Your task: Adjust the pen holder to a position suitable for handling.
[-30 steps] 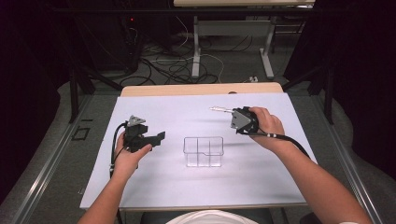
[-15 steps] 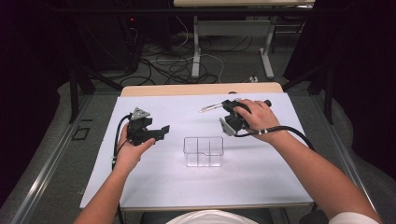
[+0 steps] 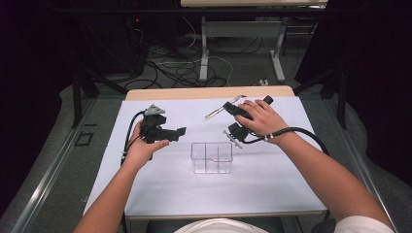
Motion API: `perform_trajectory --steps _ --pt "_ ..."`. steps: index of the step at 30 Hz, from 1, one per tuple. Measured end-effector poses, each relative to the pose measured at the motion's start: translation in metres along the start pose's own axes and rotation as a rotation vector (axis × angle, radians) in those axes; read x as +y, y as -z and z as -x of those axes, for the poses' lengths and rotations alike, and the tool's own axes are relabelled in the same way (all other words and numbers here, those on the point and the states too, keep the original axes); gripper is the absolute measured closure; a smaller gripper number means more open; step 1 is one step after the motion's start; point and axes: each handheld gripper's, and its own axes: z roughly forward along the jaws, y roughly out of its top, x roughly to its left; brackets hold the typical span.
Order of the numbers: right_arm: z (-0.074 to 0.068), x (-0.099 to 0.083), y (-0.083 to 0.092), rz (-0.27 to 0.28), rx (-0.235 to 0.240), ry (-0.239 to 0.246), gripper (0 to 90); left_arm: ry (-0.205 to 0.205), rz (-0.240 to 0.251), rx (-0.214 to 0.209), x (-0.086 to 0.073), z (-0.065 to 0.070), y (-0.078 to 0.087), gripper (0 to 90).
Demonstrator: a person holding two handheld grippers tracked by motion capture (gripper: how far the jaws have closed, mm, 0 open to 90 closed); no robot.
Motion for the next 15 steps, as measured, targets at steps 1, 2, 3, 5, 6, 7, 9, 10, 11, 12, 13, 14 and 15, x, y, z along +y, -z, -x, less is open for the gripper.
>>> perform_trajectory --steps 1,2,3,5,6,7,9,10,11,12,13,14,15 --pt "-0.001 0.001 0.000 -0.004 -0.006 0.021 79.2 0.004 0.006 0.002 0.001 0.001 -0.002 10.6" --pt "-0.002 0.002 0.000 -0.013 -0.015 0.025 79.2 0.003 0.003 -0.007 0.003 0.001 -0.002 14.4" --pt "-0.002 0.003 0.000 -0.010 -0.011 0.038 79.3 0.005 0.020 0.004 0.005 0.002 -0.004 16.0" --pt "-0.001 0.005 -0.001 0.001 -0.021 0.040 79.2 -0.003 0.017 -0.004 0.010 0.002 -0.005 16.0" --pt "0.001 0.006 -0.001 0.006 -0.023 0.055 79.3 -0.013 0.011 -0.004 0.012 0.003 -0.005 16.3" --pt "0.001 0.007 -0.002 0.009 -0.021 0.057 79.2 -0.015 0.012 -0.004 0.015 0.004 -0.006 16.9" --pt "0.002 0.009 -0.002 0.010 -0.026 0.067 79.3 -0.027 0.006 -0.017 0.021 0.005 -0.007 20.8" --pt "0.002 0.010 -0.002 0.013 -0.025 0.068 79.2 -0.040 -0.005 -0.024 0.024 0.005 -0.007 22.6" --pt "0.003 0.011 -0.003 0.019 -0.029 0.089 79.3 -0.046 -0.005 -0.028 0.027 0.007 -0.008 24.2" --pt "0.002 0.011 -0.002 0.015 -0.024 0.078 79.3 -0.057 -0.008 -0.028 0.029 0.009 -0.009 26.0" --pt "0.003 0.012 -0.002 0.017 -0.026 0.081 79.2 -0.069 -0.015 -0.025 0.032 0.010 -0.010 27.7" --pt "0.003 0.013 -0.002 0.017 -0.018 0.082 79.3 -0.069 -0.009 -0.023 0.035 0.012 -0.012 29.0" --pt "0.004 0.013 -0.002 0.019 -0.019 0.082 79.2 -0.086 -0.018 -0.026 0.037 0.013 -0.012 30.0"
